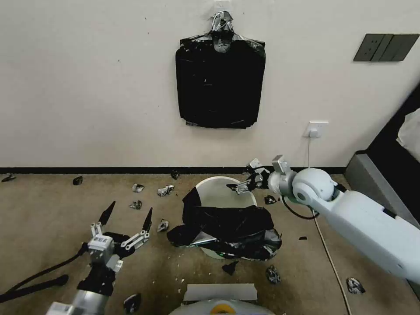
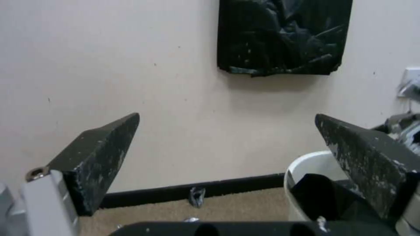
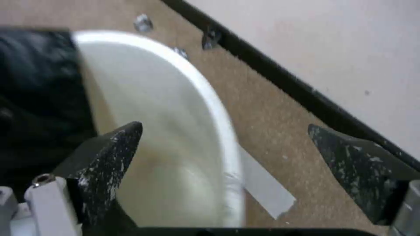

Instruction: Place a trash bag onto the trash bin.

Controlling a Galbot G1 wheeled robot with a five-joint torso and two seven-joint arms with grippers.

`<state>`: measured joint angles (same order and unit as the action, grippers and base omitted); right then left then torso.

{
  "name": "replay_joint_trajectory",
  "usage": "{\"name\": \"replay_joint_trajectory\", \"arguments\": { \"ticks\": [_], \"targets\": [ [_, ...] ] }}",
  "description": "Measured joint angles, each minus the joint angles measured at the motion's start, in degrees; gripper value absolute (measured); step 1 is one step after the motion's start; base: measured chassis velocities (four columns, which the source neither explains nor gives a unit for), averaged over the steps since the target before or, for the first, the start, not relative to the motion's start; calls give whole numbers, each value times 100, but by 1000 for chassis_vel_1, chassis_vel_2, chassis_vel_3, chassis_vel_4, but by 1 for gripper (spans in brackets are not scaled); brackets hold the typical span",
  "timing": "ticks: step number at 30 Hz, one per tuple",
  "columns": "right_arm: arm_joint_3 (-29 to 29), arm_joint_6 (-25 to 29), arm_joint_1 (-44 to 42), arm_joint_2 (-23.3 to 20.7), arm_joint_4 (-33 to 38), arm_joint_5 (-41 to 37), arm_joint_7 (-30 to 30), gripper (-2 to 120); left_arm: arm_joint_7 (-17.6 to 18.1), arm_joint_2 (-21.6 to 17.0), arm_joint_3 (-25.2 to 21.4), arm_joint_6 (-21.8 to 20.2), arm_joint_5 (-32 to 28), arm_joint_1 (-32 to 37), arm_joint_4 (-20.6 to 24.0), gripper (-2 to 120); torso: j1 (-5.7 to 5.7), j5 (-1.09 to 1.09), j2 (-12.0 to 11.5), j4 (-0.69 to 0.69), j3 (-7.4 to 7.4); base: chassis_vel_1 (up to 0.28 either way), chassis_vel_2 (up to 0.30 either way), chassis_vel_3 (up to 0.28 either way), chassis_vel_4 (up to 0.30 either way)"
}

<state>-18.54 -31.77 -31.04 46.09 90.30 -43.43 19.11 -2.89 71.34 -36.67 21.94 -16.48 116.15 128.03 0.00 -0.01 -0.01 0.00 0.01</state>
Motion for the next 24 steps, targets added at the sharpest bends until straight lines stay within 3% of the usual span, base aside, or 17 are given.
{"name": "replay_joint_trajectory", "arguments": {
  "ticks": [3,4,9,17,19,20,22,23,24],
  "targets": [
    [-87,136,107,150,-483,203,290,96,3,-9,-8,-84,-25,-9,64,100,0,0,0,0,0,0,0,0,0],
    [-111,177,126,193,-579,239,347,89,9,-10,-6,-114,-22,-13,74,100,0,0,0,-1,0,0,0,0,0],
    [-155,222,143,245,-614,250,471,78,26,6,28,-163,20,-20,77,100,0,0,0,0,0,0,0,0,0],
    [-424,243,292,384,-662,265,520,44,55,-7,83,-229,59,-53,116,100,0,0,0,0,-1,0,0,0,0],
    [-448,246,301,393,-677,276,523,41,57,-16,80,-233,56,-53,124,100,0,0,0,0,-1,0,0,0,0],
    [-481,250,303,404,-693,311,524,32,65,-35,69,-246,36,-51,143,100,0,0,0,-1,-1,0,0,0,0],
    [-482,250,300,407,-694,316,524,32,67,-37,65,-250,33,-50,147,100,0,0,0,0,-1,0,0,0,0],
    [-485,250,265,409,-689,323,518,23,83,-37,51,-260,20,-45,159,100,0,0,0,0,-1,0,0,0,0],
    [-485,250,265,409,-689,323,518,23,83,-37,51,-260,20,-45,159,100,0,0,0,0,-1,0,0,0,0]
  ]
}}
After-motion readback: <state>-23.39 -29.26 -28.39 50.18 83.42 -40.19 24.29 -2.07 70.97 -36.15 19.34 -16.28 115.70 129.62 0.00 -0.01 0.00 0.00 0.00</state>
